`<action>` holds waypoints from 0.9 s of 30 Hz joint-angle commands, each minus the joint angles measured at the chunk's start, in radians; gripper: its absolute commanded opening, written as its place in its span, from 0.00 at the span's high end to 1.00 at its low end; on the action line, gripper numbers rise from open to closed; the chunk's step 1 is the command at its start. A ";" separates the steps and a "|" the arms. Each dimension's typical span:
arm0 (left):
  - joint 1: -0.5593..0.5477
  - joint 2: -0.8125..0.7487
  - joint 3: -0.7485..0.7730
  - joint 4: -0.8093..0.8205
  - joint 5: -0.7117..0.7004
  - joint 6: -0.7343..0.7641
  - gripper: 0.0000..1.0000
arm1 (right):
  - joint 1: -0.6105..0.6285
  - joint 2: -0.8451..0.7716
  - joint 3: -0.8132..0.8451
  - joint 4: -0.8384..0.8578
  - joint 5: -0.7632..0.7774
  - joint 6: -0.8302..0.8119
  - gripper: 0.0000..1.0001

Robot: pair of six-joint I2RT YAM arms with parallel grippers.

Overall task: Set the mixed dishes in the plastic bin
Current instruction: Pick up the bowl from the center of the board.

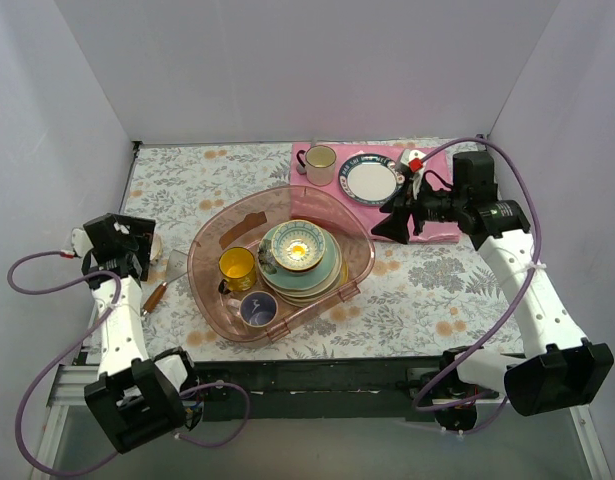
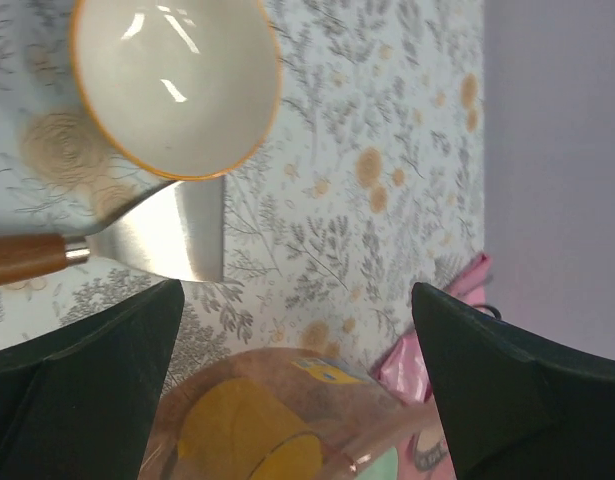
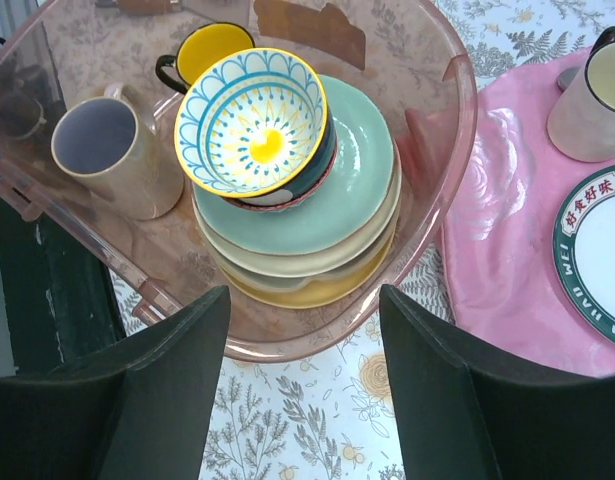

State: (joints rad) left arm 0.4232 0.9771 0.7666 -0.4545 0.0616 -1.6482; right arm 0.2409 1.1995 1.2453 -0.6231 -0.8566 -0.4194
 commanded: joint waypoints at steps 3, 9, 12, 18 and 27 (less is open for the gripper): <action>0.008 0.119 0.091 -0.243 -0.318 -0.157 0.02 | -0.041 -0.018 -0.040 0.100 -0.084 0.039 0.31; 0.011 0.227 0.082 -0.230 -0.350 -0.186 0.06 | -0.049 0.015 -0.024 0.086 -0.071 0.044 0.31; 0.017 0.248 0.068 -0.210 -0.364 -0.199 0.14 | -0.058 0.025 -0.023 0.082 -0.064 0.045 0.31; 0.060 0.337 0.053 -0.151 -0.361 -0.208 0.25 | -0.083 0.026 -0.030 0.077 -0.064 0.048 0.31; 0.083 0.457 0.056 -0.063 -0.324 -0.187 0.48 | -0.124 -0.011 -0.073 0.100 -0.099 0.060 0.30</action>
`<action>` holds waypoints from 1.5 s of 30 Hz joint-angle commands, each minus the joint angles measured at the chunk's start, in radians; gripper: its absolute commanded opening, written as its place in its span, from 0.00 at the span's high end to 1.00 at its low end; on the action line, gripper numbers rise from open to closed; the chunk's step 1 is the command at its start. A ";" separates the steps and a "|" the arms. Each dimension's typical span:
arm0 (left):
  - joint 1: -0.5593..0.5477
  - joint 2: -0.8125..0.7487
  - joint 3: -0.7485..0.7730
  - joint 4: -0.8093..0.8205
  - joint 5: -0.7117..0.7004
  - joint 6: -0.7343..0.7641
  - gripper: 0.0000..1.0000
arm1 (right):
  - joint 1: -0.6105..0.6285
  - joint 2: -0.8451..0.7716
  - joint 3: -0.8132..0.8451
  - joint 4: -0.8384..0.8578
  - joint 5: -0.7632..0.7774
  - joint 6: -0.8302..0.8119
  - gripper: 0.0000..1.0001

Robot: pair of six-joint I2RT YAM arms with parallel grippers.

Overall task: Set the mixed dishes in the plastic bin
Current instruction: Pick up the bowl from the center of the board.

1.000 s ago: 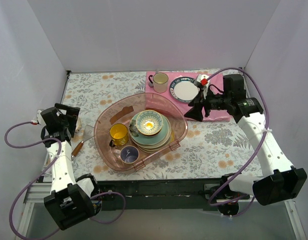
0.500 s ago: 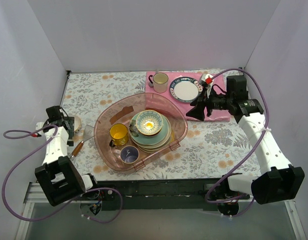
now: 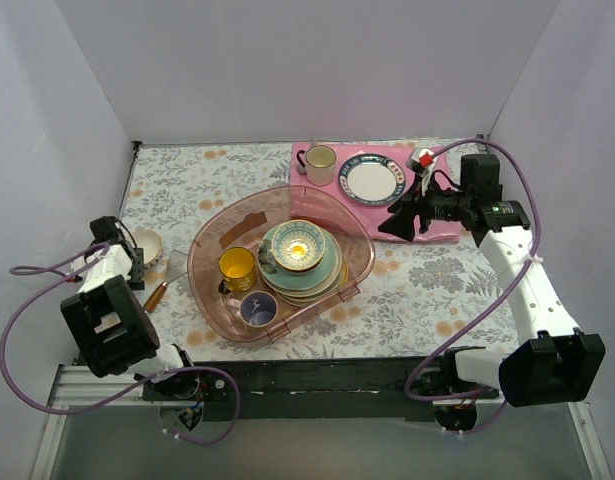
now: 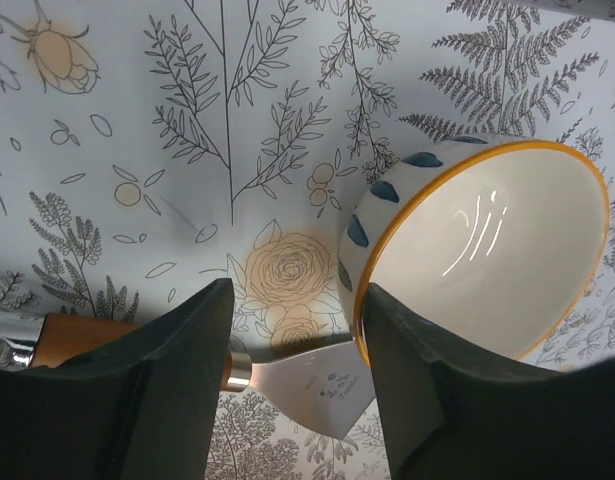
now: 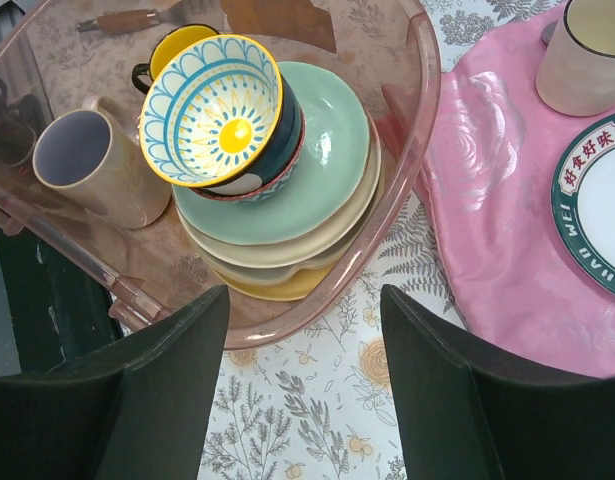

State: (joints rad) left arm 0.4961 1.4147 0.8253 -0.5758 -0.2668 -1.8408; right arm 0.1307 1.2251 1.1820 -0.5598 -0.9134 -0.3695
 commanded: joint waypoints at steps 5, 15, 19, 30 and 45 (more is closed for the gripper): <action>0.013 0.084 0.023 0.074 0.018 0.026 0.65 | -0.022 -0.052 -0.027 0.047 -0.067 0.015 0.29; 0.015 -0.011 0.017 0.079 0.023 0.067 1.00 | -0.029 -0.072 -0.044 0.055 -0.082 0.017 0.29; 0.015 -0.130 0.009 0.102 0.077 0.095 1.00 | -0.031 -0.078 -0.048 0.055 -0.084 0.011 0.29; 0.015 -0.336 0.008 0.230 0.443 0.254 1.00 | -0.031 -0.099 -0.044 0.021 -0.096 -0.048 0.29; -0.137 -0.427 0.041 0.471 1.017 0.446 1.00 | -0.008 -0.062 0.059 -0.140 -0.105 -0.187 0.29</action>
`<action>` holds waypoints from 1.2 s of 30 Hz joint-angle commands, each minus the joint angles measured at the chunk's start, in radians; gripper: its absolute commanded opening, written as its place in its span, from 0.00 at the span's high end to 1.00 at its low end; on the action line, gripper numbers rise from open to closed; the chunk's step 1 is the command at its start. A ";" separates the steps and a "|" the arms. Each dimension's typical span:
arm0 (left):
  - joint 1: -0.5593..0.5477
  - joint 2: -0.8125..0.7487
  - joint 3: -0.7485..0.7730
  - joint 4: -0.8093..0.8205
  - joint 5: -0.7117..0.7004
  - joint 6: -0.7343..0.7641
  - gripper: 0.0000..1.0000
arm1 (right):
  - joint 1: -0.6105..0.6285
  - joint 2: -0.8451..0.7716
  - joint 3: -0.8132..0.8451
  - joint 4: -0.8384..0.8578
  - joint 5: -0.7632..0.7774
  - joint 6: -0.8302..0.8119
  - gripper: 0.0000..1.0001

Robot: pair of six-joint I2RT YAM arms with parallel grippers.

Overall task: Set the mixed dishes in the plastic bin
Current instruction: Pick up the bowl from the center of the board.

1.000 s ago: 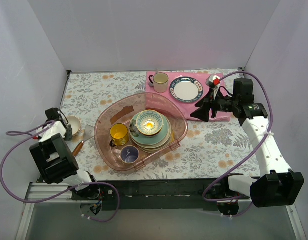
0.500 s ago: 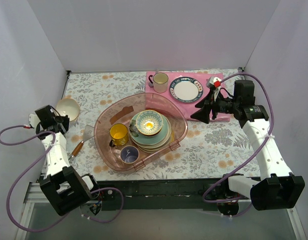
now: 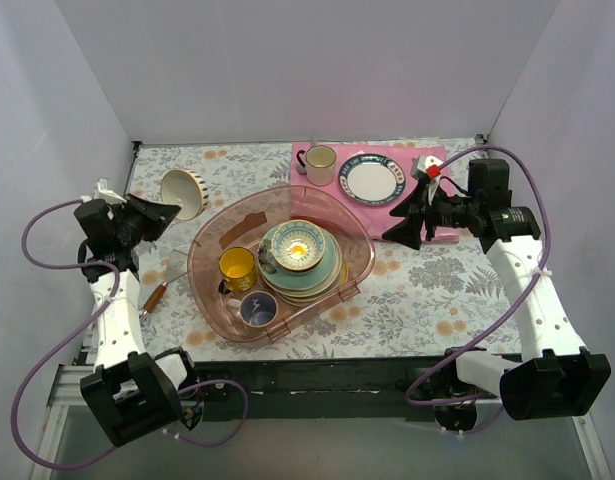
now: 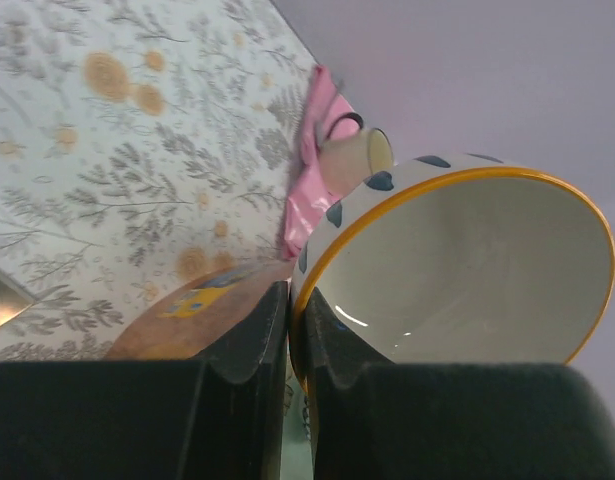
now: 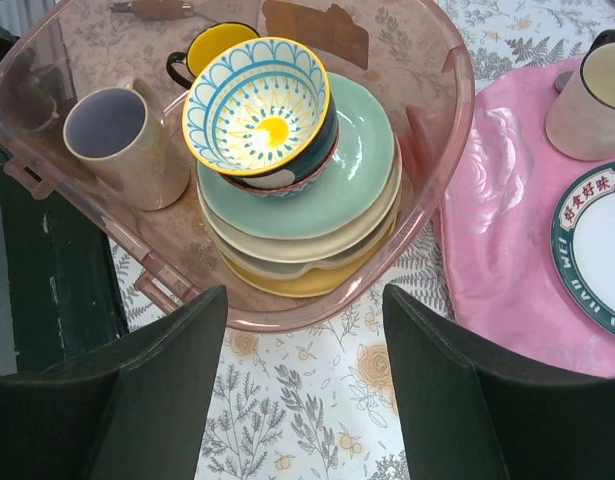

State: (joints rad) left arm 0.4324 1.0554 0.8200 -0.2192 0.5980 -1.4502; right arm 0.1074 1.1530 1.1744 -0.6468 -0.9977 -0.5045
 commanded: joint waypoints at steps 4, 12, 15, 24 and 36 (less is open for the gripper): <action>-0.237 -0.086 0.057 0.142 0.079 0.050 1.00 | 0.037 0.019 0.080 -0.065 -0.015 -0.062 0.29; -0.592 -0.094 0.071 0.150 -0.209 -0.013 1.00 | 0.081 0.024 0.128 -0.099 0.001 -0.065 0.29; -0.725 -0.074 0.083 0.143 -0.348 -0.025 1.00 | 0.103 0.025 0.148 -0.103 0.021 -0.052 0.28; -1.070 0.032 0.142 0.133 -0.732 -0.050 1.00 | 0.127 0.031 0.208 -0.126 0.062 -0.032 0.28; -1.409 0.262 0.399 -0.119 -1.354 -0.165 1.00 | 0.147 0.011 0.203 -0.039 0.181 0.118 0.20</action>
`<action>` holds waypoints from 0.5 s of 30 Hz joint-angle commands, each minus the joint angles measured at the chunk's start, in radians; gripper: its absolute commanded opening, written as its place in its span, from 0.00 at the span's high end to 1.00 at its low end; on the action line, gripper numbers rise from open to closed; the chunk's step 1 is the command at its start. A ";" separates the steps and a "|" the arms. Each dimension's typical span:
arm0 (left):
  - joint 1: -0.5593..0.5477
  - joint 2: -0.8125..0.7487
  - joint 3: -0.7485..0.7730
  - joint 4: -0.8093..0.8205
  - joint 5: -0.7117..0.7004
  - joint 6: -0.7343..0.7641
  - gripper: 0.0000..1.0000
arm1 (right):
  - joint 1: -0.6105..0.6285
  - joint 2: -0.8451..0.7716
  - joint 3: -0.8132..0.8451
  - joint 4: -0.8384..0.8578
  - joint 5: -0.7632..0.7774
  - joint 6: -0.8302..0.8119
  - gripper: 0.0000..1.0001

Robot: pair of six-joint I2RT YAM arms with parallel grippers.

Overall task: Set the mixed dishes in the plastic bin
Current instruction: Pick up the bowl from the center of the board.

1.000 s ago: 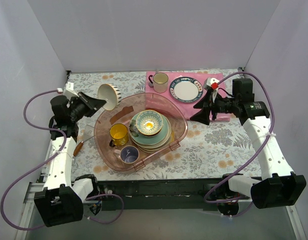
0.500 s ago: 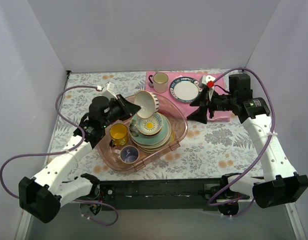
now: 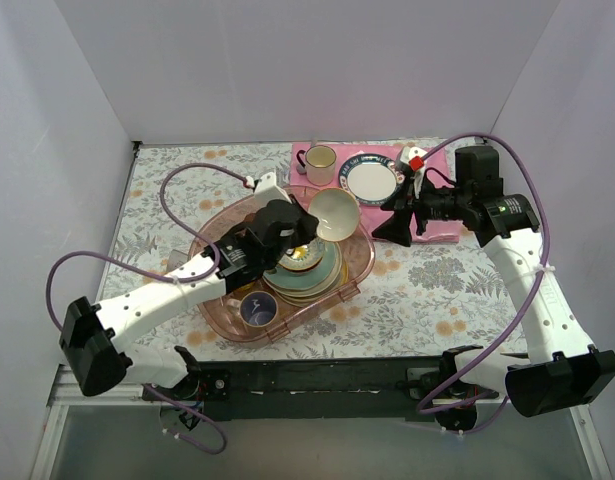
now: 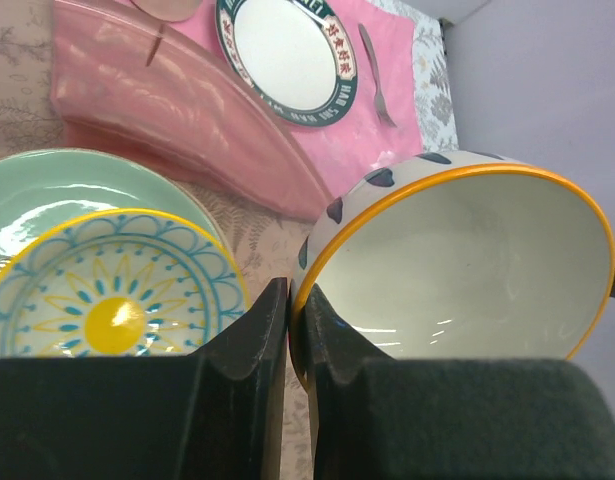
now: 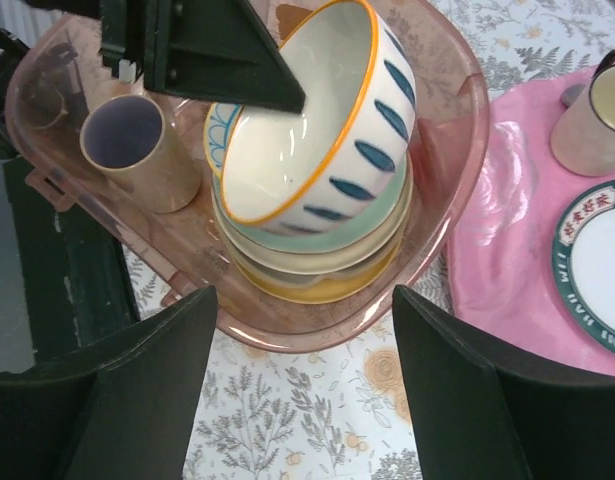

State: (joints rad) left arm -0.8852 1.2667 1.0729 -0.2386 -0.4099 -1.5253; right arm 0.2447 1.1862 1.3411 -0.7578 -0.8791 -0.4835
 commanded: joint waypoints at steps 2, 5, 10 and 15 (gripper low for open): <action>-0.150 0.104 0.240 -0.234 -0.509 -0.188 1.00 | 0.013 -0.022 0.032 0.109 0.130 0.176 0.16; -0.202 0.216 0.376 -0.423 -0.628 -0.333 1.00 | 0.016 -0.023 0.024 0.162 0.169 0.267 0.13; -0.251 0.339 0.487 -0.538 -0.687 -0.420 1.00 | 0.021 -0.019 0.020 0.236 0.297 0.396 0.05; -0.271 0.368 0.533 -0.538 -0.707 -0.438 1.00 | 0.041 -0.022 -0.020 0.273 0.419 0.444 0.01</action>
State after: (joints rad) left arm -1.1412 1.6627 1.5257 -0.7460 -0.9836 -1.8866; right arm 0.2699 1.1862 1.3384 -0.5678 -0.5842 -0.1265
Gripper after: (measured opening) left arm 0.080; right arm 0.984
